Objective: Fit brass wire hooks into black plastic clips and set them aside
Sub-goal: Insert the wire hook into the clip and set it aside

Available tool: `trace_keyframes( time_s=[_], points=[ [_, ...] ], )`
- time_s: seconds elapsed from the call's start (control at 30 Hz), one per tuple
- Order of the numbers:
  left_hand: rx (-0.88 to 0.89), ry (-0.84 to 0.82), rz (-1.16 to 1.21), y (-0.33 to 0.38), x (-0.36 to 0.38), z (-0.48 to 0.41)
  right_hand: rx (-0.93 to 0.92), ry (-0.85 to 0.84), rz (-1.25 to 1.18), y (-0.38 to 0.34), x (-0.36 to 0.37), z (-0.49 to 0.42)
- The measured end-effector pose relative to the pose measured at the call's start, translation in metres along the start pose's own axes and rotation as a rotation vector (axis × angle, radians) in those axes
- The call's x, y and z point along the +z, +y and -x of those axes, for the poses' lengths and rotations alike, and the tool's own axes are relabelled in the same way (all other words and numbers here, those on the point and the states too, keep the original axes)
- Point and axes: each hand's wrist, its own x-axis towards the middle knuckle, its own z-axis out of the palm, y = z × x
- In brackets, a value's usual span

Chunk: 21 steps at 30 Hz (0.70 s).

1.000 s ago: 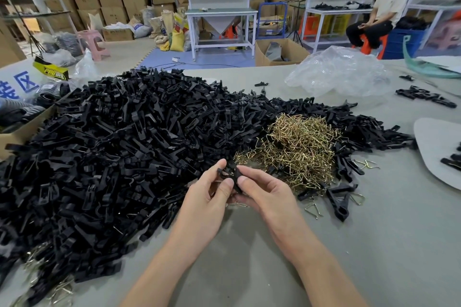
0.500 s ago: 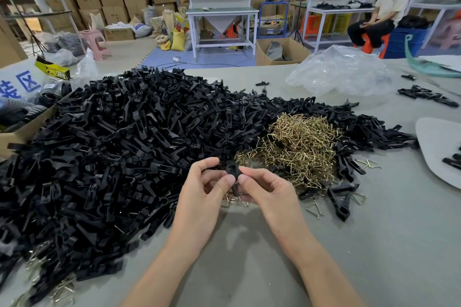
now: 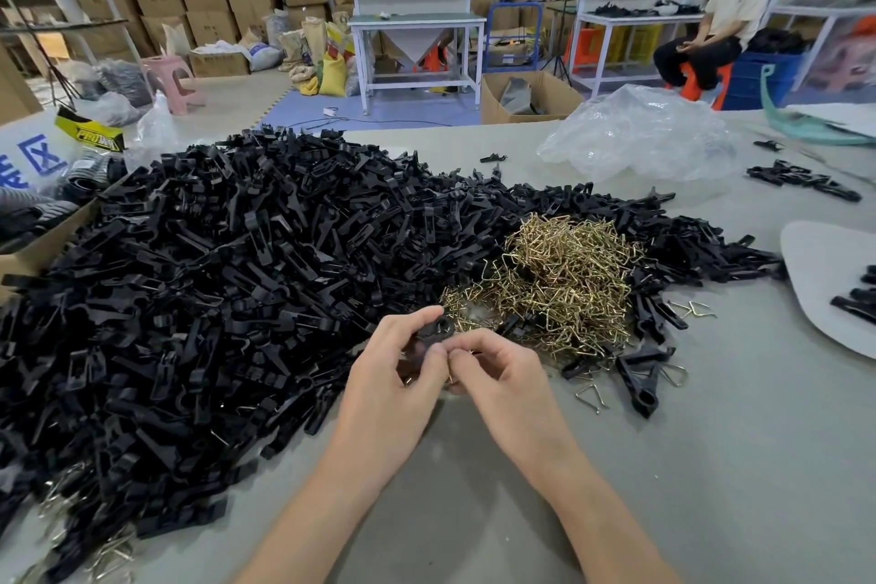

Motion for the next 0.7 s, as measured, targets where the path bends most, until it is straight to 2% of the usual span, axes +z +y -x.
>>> trace_keyframes(
  time_s=[0.23, 0.57, 0.7],
  points=[
    [0.118, -0.118, -0.088, -0.0002, -0.0039, 0.0018, 0.069, -0.001, -0.230, -0.0056, -0.0046, -0.0006],
    [0.039, -0.060, 0.092, 0.0066, -0.0049, 0.0002, 0.052, -0.062, -0.391, -0.0076, 0.0035, 0.0026],
    [0.029, -0.074, 0.082, 0.0069, -0.0049, 0.0008, 0.080, 0.001, -0.482, -0.0058, 0.0003, 0.0004]
  ],
)
